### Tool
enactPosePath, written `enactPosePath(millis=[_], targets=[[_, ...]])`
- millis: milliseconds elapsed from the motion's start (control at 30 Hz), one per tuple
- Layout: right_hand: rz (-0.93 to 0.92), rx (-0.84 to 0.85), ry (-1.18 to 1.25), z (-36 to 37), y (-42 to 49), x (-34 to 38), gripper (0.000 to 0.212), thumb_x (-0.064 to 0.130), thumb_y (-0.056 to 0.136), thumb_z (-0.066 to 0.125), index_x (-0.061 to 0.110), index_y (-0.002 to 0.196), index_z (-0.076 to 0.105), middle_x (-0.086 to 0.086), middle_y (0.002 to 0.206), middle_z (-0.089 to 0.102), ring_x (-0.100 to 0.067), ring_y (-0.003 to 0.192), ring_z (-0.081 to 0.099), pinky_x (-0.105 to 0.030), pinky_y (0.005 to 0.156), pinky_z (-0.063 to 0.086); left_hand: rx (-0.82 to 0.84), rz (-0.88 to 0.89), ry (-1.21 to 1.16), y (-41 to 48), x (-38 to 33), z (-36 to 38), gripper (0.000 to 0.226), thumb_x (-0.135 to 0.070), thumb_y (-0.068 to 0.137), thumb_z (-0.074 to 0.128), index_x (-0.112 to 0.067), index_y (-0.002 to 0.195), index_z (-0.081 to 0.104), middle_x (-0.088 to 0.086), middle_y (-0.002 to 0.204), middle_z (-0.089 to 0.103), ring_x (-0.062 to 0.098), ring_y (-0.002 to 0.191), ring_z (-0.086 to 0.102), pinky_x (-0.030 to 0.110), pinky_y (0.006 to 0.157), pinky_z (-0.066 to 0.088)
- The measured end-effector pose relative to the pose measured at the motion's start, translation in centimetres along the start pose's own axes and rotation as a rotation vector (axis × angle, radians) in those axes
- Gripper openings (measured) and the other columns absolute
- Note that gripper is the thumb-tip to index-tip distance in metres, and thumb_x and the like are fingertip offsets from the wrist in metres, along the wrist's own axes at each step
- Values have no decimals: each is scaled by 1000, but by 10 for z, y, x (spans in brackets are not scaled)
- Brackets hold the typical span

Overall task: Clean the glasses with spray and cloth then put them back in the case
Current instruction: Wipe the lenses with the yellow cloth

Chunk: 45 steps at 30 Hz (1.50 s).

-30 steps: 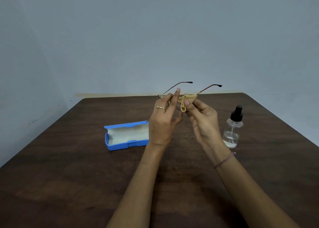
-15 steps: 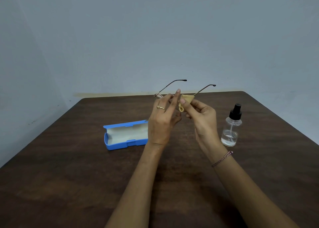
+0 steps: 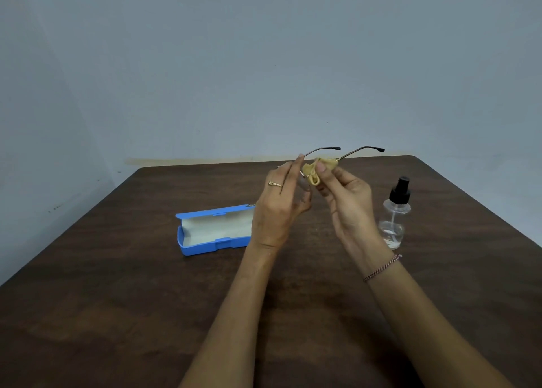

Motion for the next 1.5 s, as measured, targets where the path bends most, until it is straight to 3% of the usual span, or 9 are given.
enactPosePath(millis=[200, 367, 600, 733, 933, 1167, 1233, 1367, 1500], targets=[[-75, -80, 100, -15, 7, 20, 15, 10, 74, 67, 5, 88, 67, 3, 75, 72, -8, 75, 68, -17, 71, 52, 13, 1, -58, -1, 0, 3, 42, -12, 85, 60, 4, 123, 54, 16, 109, 61, 21, 104, 57, 27, 97, 47], [-142, -90, 134, -19, 8, 33, 21, 14, 70, 68, 6, 89, 67, 2, 76, 72, -11, 80, 68, -17, 71, 52, -1, 0, -103, 0, 1, 2, 39, -13, 85, 59, 5, 119, 53, 18, 109, 59, 24, 99, 61, 34, 88, 53], [-220, -175, 277, -36, 11, 54, 7, 10, 84, 60, 7, 90, 63, 1, 80, 72, -14, 85, 68, -17, 75, 51, -5, -55, -182, -1, 12, 2, 39, -14, 87, 57, -3, 123, 46, 20, 114, 55, 28, 102, 62, 41, 87, 55], [-262, -173, 305, -44, 13, 62, 10, 15, 81, 62, 9, 89, 63, 2, 81, 72, -12, 86, 66, -16, 78, 49, -22, -110, -234, -1, 18, -2, 40, -17, 88, 56, -10, 125, 42, 18, 114, 52, 25, 103, 59, 41, 89, 54], [-270, -172, 325, -50, 18, 61, 17, 22, 64, 73, 14, 79, 73, 7, 83, 71, -6, 82, 65, -16, 75, 50, -119, -326, -480, -2, 34, -10, 40, -18, 89, 58, -15, 126, 44, -5, 118, 45, 7, 109, 55, 37, 93, 52], [0, 234, -574, -19, 19, 22, 40, 9, 65, 76, 8, 104, 63, 3, 69, 71, -13, 62, 63, -18, 56, 52, -312, -712, -717, -16, 61, -4, 31, -15, 89, 61, -19, 116, 48, 10, 107, 59, 25, 99, 63, 16, 76, 50], [97, 345, -796, -18, 15, 3, 36, 7, 62, 81, 11, 92, 63, 0, 65, 69, -9, 55, 60, -18, 52, 50, -336, -792, -761, -22, 69, 1, 27, -20, 88, 64, -25, 110, 48, 10, 105, 62, 29, 96, 65, 18, 76, 51], [255, 609, -1108, -16, 2, -28, 21, 12, 65, 84, 17, 79, 69, 3, 67, 70, -2, 58, 64, -14, 57, 51, -320, -915, -877, -30, 78, 16, 22, -15, 88, 63, -22, 105, 50, 7, 100, 65, 27, 94, 68, 44, 91, 52], [449, 813, -1238, -24, -12, -59, 21, 13, 74, 78, 7, 94, 74, 13, 62, 68, 0, 60, 62, -11, 58, 47, -298, -1019, -988, -35, 73, 29, 19, -9, 89, 61, -15, 104, 51, 5, 96, 67, 25, 92, 69, 38, 89, 54]])
Point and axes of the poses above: each hand's wrist, its own y-axis towards the middle knuckle, its own z-axis out of the palm, x = y × z, the point moved 9 cm from there along y, towards the middle knuckle
